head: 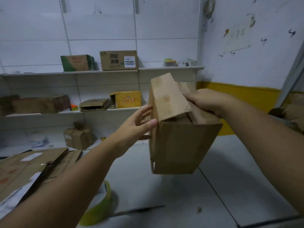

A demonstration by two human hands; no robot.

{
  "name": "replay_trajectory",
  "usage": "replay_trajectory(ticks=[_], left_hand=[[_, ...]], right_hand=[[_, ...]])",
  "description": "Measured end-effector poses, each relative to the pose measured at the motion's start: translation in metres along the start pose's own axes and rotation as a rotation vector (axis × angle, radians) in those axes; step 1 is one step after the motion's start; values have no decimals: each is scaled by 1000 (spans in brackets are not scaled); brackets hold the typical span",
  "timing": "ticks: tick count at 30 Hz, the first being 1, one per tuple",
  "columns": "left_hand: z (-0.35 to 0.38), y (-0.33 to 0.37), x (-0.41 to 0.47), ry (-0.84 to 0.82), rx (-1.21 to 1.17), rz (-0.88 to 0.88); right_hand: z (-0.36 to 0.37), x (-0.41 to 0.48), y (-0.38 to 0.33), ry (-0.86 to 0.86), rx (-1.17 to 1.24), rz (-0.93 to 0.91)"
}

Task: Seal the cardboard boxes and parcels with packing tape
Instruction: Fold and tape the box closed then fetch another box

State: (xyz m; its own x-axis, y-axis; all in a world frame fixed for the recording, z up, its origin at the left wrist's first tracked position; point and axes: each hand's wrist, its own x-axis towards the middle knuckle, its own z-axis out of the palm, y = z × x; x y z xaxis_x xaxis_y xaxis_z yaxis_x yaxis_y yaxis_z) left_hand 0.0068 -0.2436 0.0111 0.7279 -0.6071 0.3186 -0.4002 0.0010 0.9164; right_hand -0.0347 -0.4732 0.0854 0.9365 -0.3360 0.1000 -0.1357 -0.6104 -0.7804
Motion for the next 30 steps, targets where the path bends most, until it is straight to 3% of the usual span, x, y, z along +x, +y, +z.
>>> replay_trajectory(ticks=[5,8,12,14,17,21,30], left_hand=[[1,-29,-20,-10,5,-185],[5,-46,-29,-17,58,-241],[15,-54,-30,123,-21,-291],[22,-65,-33,215,-10,-504],[27,-73,-31,188,-206,-843],[22,-69,-21,250,-539,-904],[12,-71,-27,413,-115,-936]], right_hand=[[30,8,-1,-171,-136,115],[45,16,14,-176,-219,132],[39,21,19,-165,-193,160],[34,23,23,-165,-178,169],[27,25,26,-194,-113,170],[13,25,23,-165,-60,142],[41,17,2,-215,-200,121]])
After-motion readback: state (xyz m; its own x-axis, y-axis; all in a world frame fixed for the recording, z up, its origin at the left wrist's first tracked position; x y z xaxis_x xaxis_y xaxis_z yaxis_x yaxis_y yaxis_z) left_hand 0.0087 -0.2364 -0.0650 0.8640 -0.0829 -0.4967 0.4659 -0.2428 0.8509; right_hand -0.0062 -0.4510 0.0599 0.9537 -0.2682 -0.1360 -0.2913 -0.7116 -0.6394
